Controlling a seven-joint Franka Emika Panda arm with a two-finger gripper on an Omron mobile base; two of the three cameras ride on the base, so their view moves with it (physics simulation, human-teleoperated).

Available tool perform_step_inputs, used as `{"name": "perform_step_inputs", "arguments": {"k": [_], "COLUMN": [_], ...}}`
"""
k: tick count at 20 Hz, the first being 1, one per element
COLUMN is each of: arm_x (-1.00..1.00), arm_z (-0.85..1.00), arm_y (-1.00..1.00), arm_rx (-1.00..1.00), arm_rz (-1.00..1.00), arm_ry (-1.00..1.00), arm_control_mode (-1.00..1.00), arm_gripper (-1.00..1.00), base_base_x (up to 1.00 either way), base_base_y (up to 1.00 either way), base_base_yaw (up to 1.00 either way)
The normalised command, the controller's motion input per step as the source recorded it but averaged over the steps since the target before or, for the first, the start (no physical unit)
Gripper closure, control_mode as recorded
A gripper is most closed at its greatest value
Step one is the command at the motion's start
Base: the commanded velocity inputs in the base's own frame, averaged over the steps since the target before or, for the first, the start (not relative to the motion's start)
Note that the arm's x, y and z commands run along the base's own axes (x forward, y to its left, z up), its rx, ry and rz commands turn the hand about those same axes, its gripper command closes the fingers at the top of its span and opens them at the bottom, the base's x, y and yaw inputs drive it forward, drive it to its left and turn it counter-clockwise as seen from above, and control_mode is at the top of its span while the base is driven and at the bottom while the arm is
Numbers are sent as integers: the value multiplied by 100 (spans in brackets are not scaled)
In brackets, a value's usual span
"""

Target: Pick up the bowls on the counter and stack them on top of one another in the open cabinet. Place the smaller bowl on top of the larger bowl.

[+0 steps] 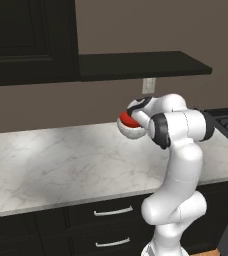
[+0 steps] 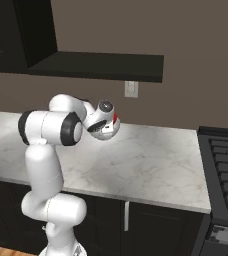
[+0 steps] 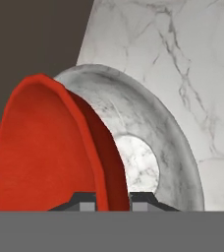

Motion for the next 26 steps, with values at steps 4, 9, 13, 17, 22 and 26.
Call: {"name": "perform_step_inputs", "arguments": {"k": [4, 9, 13, 17, 22, 26], "arm_x": [29, 29, 29, 6, 0, 0], "arm_z": [-14, -16, -13, -20, -15, -8], "arm_y": [0, 0, 0, 0, 2, 7], "arm_rx": [0, 0, 0, -3, -3, 0], "arm_rz": [0, 0, 0, 0, 0, 0], "arm_ry": [0, 2, 3, 6, 6, 7], "arm_control_mode": [-100, -100, -100, -100, -100, -100], "arm_gripper": [100, 100, 100, 100, 100, 100], "base_base_x": [0, 0, 0, 0, 0, 0], "base_base_y": [0, 0, 0, 0, 0, 0], "base_base_yaw": [0, 0, 0, 0, 0, 0]}}
